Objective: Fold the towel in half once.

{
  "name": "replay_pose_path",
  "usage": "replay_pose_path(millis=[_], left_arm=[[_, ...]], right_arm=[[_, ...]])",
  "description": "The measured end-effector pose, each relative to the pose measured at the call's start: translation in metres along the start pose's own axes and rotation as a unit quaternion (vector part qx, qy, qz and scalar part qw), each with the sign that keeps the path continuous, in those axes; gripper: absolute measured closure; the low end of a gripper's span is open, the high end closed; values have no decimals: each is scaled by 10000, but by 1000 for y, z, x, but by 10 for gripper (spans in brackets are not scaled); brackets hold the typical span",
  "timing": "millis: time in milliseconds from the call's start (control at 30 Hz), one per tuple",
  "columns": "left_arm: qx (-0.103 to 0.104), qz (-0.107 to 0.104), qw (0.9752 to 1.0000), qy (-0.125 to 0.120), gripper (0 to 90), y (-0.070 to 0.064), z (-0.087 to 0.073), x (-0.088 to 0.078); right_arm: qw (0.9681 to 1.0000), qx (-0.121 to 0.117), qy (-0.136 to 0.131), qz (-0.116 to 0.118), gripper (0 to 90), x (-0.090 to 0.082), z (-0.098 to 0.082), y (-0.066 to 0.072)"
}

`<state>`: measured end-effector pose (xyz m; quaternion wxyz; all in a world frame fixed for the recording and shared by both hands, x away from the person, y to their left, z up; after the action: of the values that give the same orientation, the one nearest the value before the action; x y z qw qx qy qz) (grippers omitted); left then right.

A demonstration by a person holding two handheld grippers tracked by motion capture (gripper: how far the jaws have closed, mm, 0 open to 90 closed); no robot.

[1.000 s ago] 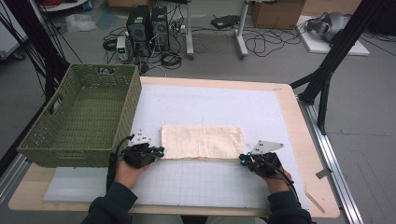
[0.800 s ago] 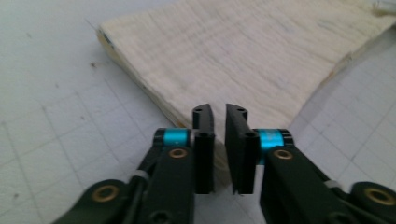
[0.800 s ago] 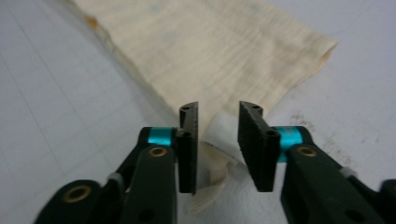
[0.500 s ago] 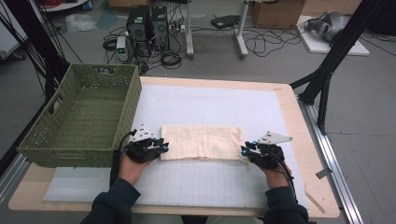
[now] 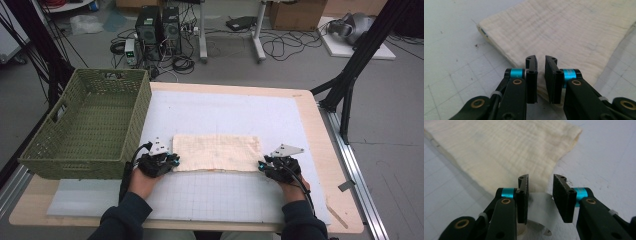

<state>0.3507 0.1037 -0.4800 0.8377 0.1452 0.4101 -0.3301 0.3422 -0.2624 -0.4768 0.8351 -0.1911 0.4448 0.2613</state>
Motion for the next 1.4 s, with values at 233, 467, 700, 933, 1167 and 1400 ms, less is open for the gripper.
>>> replay_pose_path(millis=[233,467,700,933,1167,1400], left_arm=[[-234,-62,9995,-219,731,4,1,-5],[-607,-341,9894,-1277,519,8,14,-27],[-790,-280,9804,-1785,247,14,21,-41],[-576,-336,9806,-1841,189,8,26,-45],[-588,-297,9812,-1816,189,11,25,-46],[-601,-240,9814,-1808,191,11,24,-47]], right_arm=[[9981,286,-516,160,579,-21,-4,-8],[9949,361,-937,-66,398,-44,-3,-15],[9941,335,-1019,-172,211,-51,-1,-14],[9934,415,-1062,-133,119,-51,-4,-19],[9931,525,-1042,-117,112,-50,-4,-24],[9931,516,-1045,-133,112,-51,-3,-22]])
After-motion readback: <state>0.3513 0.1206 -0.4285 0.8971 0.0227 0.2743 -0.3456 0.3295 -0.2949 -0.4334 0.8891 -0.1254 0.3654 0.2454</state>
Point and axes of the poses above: each handheld gripper's, and its own axes: x roughly forward along the jaws, z roughly out of its top, y roughly to its left, the point moved 5 cm from there along x, roughly forward along the jaws, and after that the axes turned 15 degrees about y, right-handed, at the moved point
